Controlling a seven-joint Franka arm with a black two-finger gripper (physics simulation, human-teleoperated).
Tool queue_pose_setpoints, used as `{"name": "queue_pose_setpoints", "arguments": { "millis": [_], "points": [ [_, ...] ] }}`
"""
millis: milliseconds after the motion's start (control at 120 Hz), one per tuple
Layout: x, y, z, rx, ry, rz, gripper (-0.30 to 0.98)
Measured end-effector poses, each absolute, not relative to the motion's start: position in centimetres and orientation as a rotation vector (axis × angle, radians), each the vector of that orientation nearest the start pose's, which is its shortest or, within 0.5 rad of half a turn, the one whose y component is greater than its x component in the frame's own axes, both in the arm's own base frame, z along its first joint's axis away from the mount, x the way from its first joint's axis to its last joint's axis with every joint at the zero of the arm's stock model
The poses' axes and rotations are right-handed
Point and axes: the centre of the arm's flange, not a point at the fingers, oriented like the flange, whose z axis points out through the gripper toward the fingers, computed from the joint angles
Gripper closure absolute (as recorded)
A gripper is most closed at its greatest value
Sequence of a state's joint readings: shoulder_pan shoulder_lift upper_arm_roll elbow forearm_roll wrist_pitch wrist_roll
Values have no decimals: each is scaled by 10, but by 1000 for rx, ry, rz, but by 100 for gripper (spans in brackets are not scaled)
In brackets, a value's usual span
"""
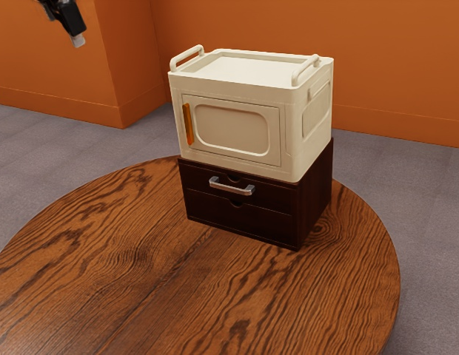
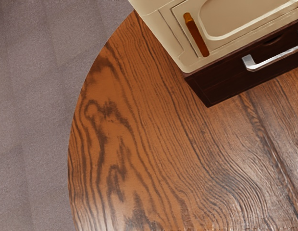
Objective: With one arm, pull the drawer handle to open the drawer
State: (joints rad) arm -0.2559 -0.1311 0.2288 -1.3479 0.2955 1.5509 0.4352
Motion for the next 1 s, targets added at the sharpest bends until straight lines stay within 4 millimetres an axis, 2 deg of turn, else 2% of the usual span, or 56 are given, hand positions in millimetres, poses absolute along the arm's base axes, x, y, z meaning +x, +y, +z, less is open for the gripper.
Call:
{"name": "queue_pose_setpoints", "arguments": {
  "millis": [83,192,383,508,700,842,1000],
  "points": [
    [491,6,790,-2683,731,-339,0],
    [490,-11,764,-2629,897,-250,0],
    [476,-12,712,-2552,1074,-139,0],
    [477,-20,682,-2505,1185,-101,0],
    [472,-19,633,-2454,1300,-55,0],
    [453,-20,614,-2413,1362,-68,0],
    [459,-25,587,-2359,1437,-90,0]
  ]
}}
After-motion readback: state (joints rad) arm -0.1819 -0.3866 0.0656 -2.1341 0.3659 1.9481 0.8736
